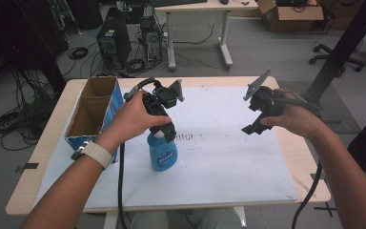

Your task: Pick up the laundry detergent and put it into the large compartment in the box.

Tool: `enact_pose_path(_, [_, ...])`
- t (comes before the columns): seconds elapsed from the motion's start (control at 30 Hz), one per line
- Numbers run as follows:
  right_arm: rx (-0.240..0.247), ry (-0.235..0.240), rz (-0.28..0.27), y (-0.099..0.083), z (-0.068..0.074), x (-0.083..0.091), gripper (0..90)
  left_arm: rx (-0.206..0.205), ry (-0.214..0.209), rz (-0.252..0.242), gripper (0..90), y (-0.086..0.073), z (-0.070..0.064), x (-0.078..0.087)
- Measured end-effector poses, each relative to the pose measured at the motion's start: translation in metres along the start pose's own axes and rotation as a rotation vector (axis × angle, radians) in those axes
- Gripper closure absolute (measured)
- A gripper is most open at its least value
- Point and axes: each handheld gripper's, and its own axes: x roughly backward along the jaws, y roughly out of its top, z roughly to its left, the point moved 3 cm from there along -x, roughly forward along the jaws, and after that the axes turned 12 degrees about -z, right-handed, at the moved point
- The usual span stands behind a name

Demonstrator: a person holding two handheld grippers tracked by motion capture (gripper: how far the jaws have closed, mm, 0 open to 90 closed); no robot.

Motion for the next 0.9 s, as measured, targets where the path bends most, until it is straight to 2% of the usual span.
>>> enact_pose_path(0.3, [0.008, 0.003, 0.008, 0.001, 0.001, -0.004, 11.8, 0.002, -0.011, 0.01, 6.9, -0.004, -0.001, -0.014])
enact_pose_path(0.63, [0.007, 0.007, 0.004, 0.002, 0.001, -0.007, 11.7, 0.002, 0.001, 0.011, 7.1, -0.007, 0.002, -0.022])
enact_pose_path(0.9, [0.005, 0.011, 0.006, 0.0, 0.0, -0.009, 11.7, 0.002, -0.008, 0.021, 7.2, -0.01, 0.002, -0.03])
